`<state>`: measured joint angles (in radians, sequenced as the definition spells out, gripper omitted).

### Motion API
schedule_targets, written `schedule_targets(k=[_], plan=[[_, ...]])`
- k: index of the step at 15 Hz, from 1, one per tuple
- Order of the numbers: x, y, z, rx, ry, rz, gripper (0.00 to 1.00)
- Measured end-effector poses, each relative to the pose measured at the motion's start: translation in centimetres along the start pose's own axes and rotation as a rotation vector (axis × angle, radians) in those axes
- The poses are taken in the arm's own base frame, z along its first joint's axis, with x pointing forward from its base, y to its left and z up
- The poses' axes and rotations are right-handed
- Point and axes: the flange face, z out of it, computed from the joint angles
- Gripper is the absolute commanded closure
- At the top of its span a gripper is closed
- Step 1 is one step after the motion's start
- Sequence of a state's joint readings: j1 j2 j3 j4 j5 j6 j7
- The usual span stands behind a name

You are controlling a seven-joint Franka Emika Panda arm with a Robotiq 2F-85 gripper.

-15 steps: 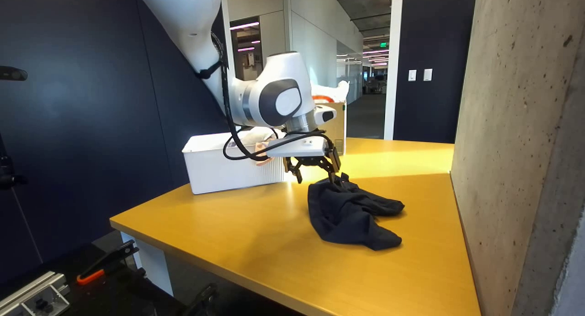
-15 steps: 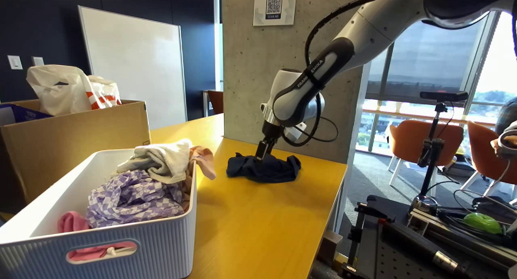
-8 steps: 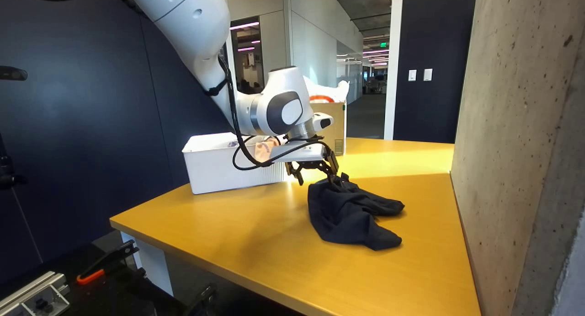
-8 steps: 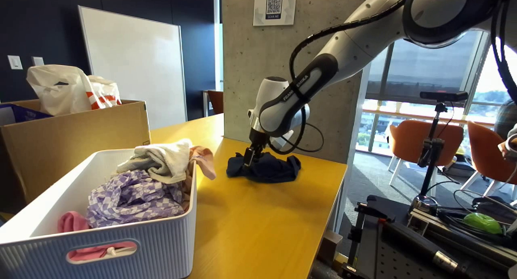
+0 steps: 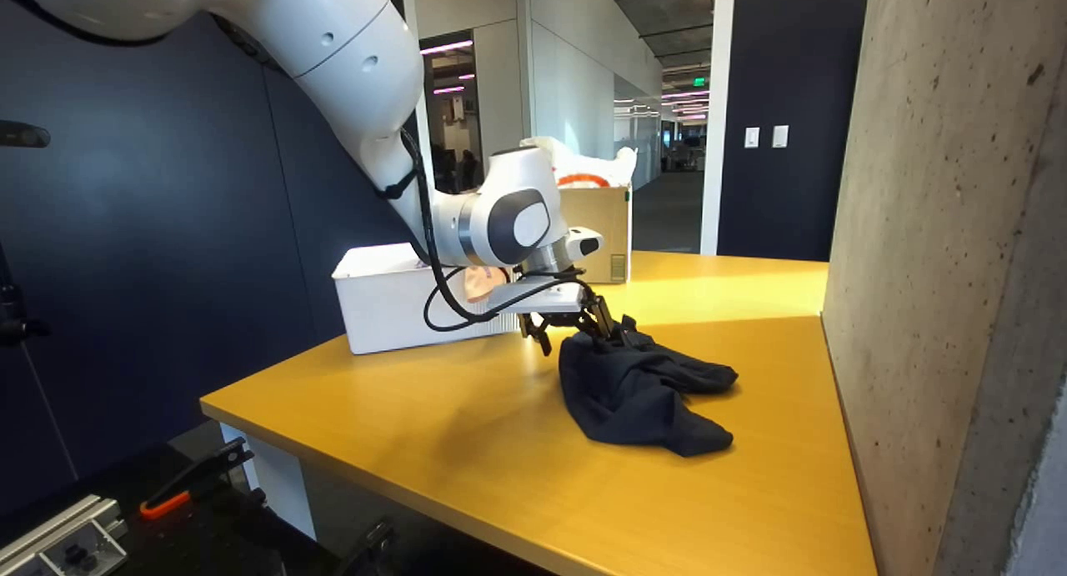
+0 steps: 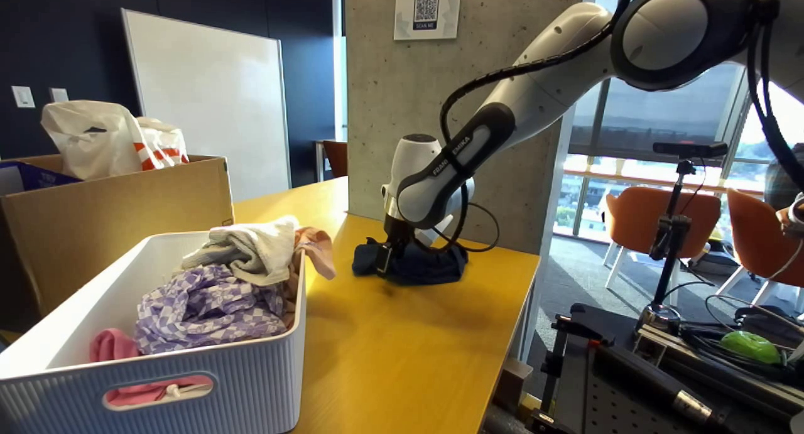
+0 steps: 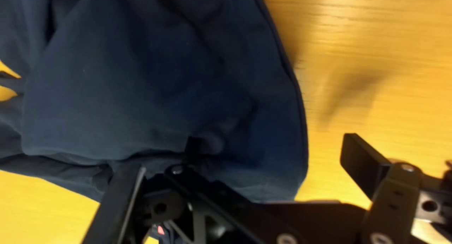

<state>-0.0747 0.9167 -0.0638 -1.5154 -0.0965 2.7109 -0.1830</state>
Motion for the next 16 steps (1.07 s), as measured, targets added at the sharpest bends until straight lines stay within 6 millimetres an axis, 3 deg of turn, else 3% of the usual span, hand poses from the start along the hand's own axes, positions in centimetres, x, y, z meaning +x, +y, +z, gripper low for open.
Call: schedule_targets(k=[4, 9, 11, 16], plan=[[-0.3, 0.7, 0.1, -0.029, -0.007, 0.025, 0.58], [0.0, 0.2, -0.2, -0.074, -0.012, 0.023, 0.95], [0.0, -0.5, -0.2, -0.091, -0.016, 0.018, 1.00], [-0.9, -2.9, -0.6, -0.179, -0.042, 0.008, 0.99]])
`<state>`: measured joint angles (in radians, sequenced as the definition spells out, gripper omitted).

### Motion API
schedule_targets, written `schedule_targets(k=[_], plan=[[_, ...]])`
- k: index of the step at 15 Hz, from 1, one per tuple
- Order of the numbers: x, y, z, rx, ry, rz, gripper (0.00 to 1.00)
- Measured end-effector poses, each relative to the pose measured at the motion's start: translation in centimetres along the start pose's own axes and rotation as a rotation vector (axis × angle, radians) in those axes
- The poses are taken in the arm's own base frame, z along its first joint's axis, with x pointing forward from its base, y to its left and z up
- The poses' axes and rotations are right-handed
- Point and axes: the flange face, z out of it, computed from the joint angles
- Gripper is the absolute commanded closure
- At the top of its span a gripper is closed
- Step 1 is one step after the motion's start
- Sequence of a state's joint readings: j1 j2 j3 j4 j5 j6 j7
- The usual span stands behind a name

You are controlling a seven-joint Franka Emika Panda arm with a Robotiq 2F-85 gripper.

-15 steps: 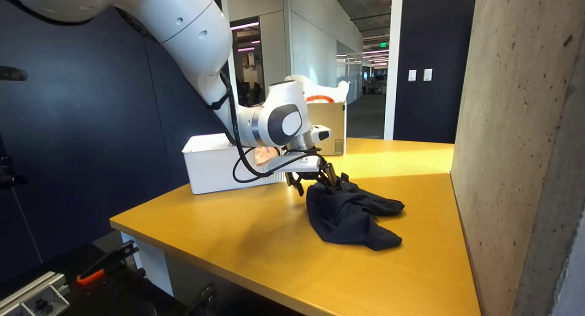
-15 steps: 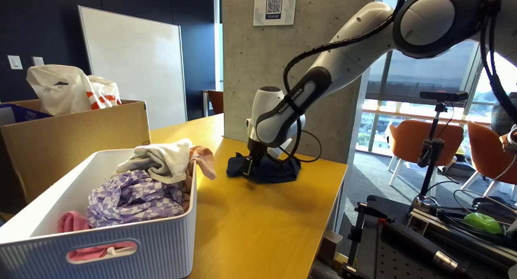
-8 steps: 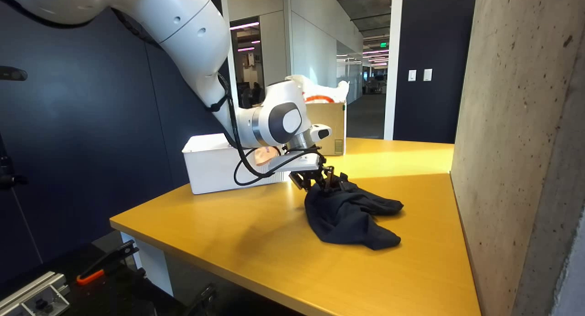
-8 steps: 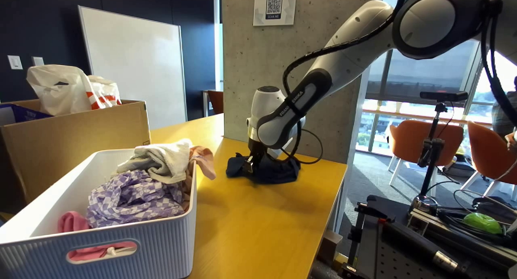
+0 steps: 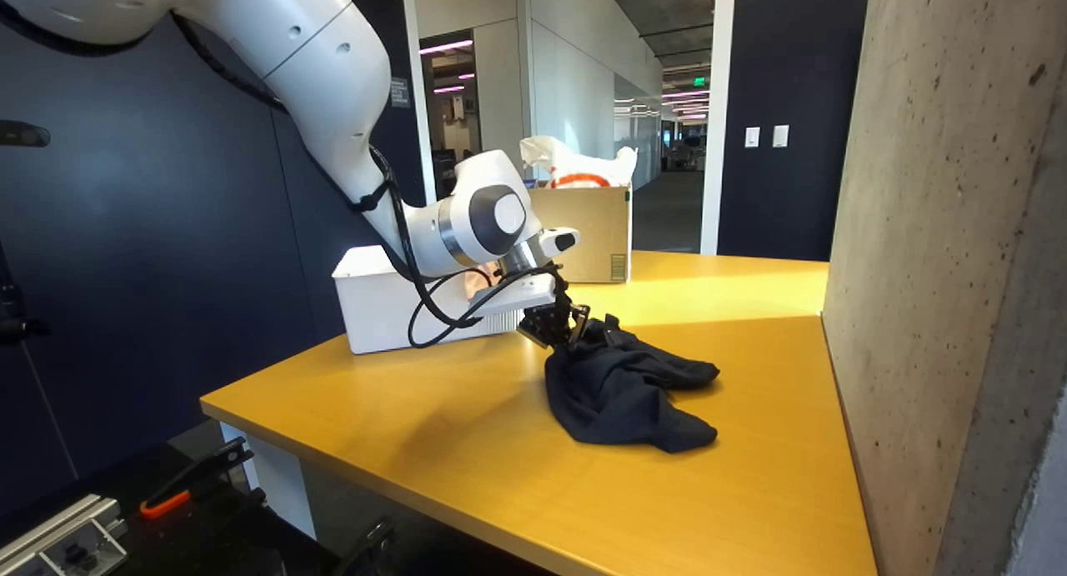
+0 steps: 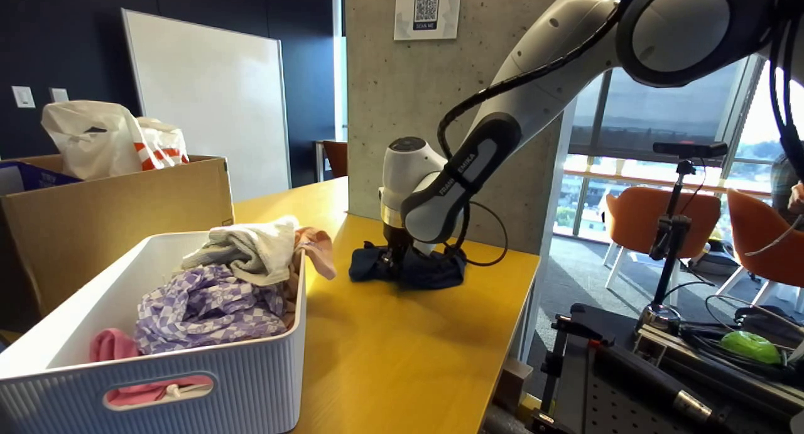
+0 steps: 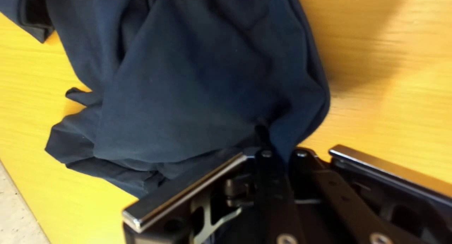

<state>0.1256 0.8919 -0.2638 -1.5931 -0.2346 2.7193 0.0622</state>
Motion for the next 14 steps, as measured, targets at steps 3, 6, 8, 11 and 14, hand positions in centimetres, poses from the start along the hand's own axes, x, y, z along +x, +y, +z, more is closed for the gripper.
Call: schedule_targets(k=[3, 6, 8, 11, 14], plan=[[-1.1, -0.2, -1.9, -0.076, 0.004, 0.006, 0.99], [-2.2, -0.6, -4.5, -0.142, 0.020, -0.004, 0.99], [-3.1, -0.9, -6.6, -0.180, 0.035, -0.007, 0.99], [-4.7, -1.6, -9.2, -0.176, 0.041, -0.029, 0.99], [-6.7, -2.6, -11.4, -0.143, 0.040, -0.066, 0.99]])
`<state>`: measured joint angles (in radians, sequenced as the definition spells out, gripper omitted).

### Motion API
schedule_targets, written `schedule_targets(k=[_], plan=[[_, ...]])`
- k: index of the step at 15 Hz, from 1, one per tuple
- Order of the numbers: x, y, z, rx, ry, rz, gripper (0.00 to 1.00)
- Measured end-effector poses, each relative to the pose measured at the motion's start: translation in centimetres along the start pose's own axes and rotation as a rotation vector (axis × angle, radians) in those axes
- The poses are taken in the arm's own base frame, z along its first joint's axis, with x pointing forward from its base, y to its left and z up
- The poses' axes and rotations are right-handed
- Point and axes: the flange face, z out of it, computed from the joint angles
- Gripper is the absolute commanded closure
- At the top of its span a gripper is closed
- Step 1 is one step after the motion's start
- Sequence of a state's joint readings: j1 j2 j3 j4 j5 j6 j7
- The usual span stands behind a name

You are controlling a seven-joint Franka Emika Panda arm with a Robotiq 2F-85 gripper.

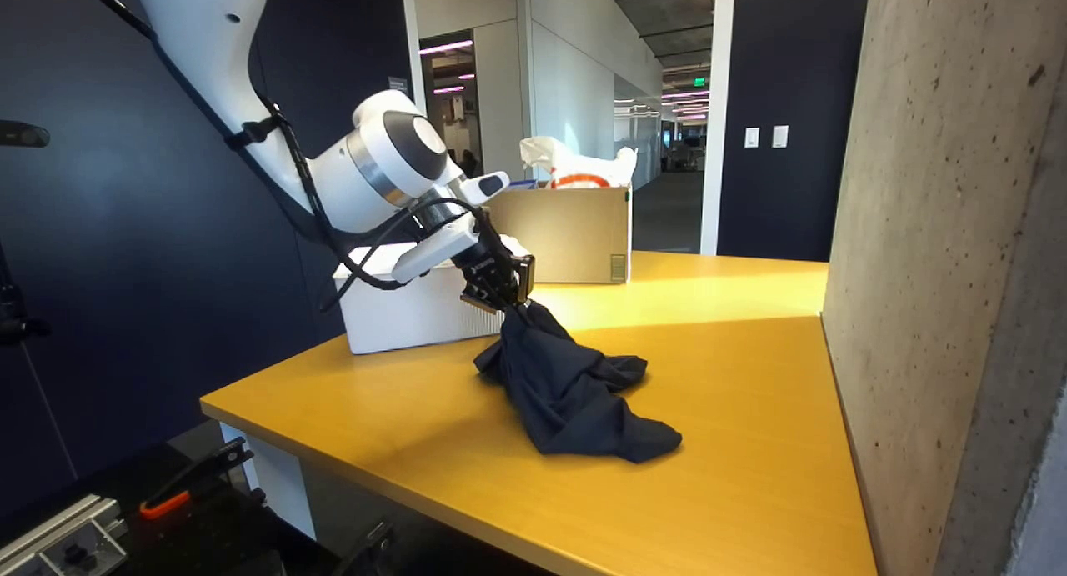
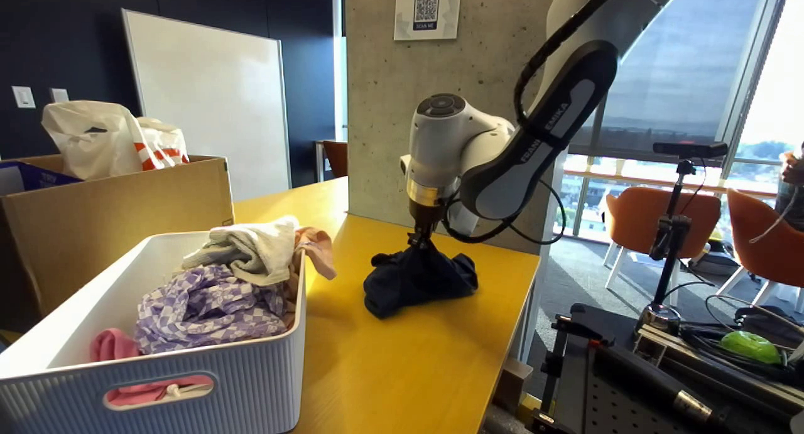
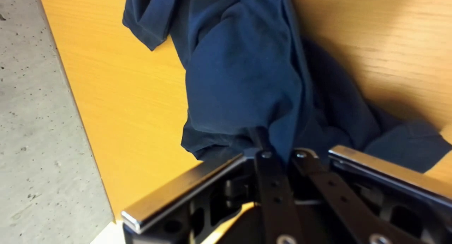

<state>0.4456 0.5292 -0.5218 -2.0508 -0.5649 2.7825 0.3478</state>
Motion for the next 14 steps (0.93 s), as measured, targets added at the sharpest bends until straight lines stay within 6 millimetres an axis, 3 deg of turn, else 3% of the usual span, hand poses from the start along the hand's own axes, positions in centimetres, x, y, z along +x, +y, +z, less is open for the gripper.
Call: schedule_targets(k=[3, 6, 14], plan=[[-1.5, 0.9, -3.0, 0.004, 0.025, -0.011, 0.99], [-1.8, 5.4, -5.2, 0.000, 0.045, 0.036, 0.99], [-3.2, 28.6, -5.3, -0.123, 0.000, 0.331, 0.99]])
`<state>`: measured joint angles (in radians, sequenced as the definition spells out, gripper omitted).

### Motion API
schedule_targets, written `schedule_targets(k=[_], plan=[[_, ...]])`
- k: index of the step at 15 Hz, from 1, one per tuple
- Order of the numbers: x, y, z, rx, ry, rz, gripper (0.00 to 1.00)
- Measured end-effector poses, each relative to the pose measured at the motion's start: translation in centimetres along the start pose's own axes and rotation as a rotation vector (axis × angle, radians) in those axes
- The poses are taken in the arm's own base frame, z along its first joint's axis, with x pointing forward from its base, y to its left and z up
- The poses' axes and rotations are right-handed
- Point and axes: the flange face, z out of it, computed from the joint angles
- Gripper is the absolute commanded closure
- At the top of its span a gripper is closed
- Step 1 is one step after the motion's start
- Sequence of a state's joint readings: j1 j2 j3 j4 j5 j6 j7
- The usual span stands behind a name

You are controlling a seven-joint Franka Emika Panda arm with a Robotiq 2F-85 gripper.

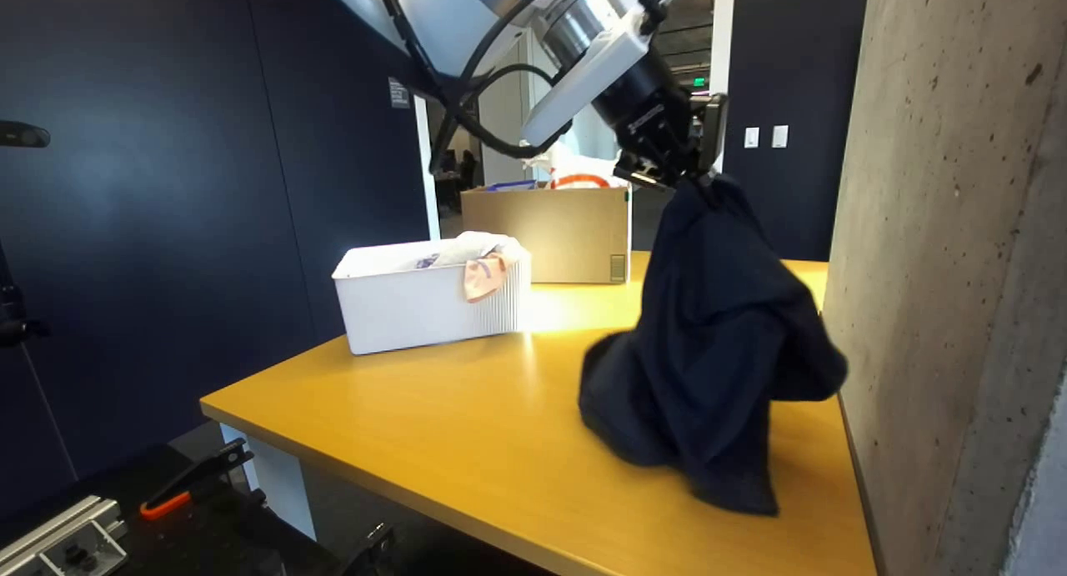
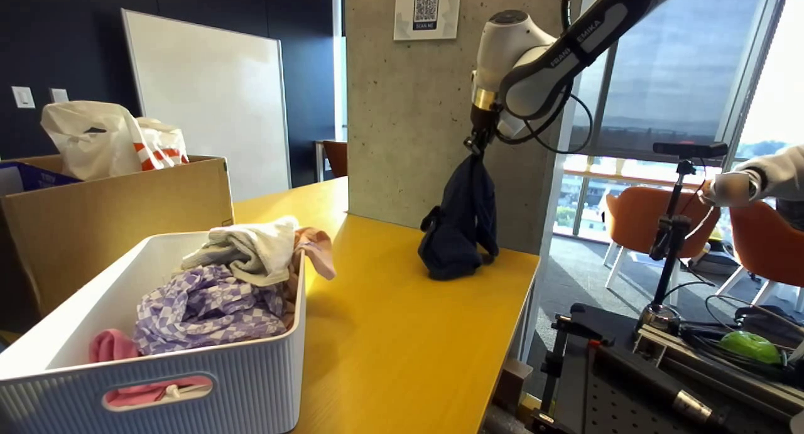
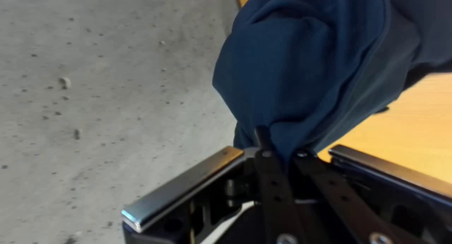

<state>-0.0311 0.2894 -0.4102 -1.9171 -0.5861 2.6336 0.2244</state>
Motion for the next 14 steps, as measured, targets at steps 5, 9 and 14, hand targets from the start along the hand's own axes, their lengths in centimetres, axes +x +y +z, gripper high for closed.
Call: schedule_targets(k=[5, 9, 14], plan=[[3.0, -2.0, -2.1, 0.003, -0.042, -0.058, 0.99], [2.2, -15.7, -5.7, 0.112, -0.117, -0.249, 0.99], [-1.4, -29.0, -10.7, 0.307, -0.119, -0.465, 0.49]])
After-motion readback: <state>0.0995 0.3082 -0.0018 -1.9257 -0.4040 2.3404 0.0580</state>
